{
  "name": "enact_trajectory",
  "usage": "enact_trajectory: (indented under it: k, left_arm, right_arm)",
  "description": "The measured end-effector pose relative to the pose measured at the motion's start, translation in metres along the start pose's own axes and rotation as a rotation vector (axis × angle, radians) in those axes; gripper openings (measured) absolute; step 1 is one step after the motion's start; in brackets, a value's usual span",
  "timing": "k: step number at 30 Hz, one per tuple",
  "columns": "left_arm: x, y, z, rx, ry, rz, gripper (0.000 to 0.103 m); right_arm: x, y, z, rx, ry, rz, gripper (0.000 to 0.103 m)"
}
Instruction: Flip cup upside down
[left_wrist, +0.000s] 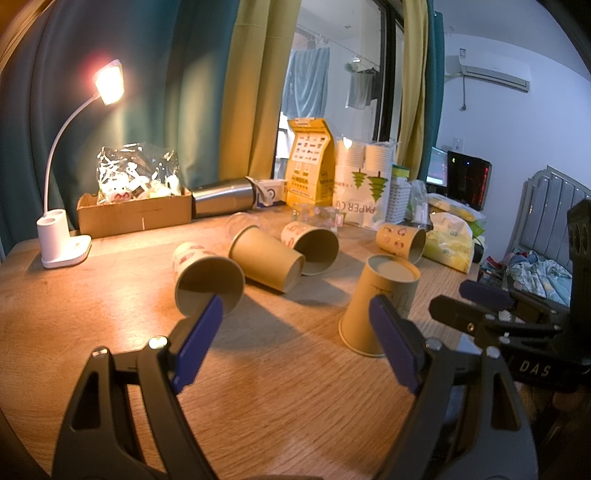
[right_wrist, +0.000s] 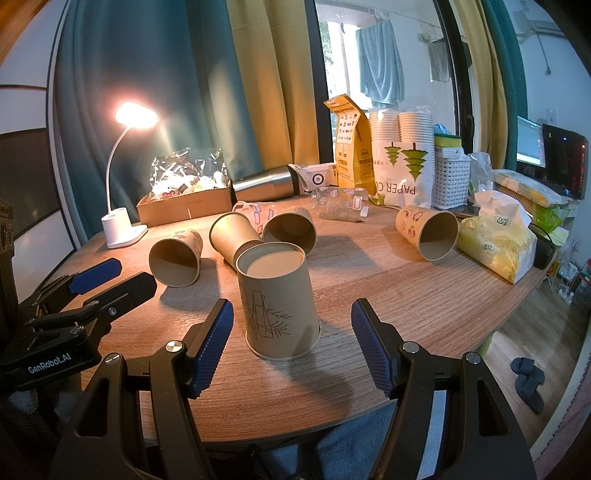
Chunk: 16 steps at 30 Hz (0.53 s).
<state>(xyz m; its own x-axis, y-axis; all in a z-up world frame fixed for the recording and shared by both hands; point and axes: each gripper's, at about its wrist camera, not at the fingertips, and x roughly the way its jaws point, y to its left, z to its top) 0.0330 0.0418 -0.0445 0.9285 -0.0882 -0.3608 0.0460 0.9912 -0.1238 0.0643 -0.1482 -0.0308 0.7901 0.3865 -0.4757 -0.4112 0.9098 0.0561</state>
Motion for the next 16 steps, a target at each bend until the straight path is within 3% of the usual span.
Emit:
enact_trajectory:
  k: [11, 16]
  left_arm:
    - [-0.0002, -0.0002, 0.0001, 0.002, -0.002, -0.002, 0.083]
    - [-0.0064, 0.0054, 0.0001, -0.024, -0.048, 0.009, 0.083]
  right_arm:
    - [-0.0001, 0.0, 0.0002, 0.0, 0.0, 0.0, 0.07]
    - [-0.0009, 0.001, -0.0013, 0.002, -0.002, -0.001, 0.07]
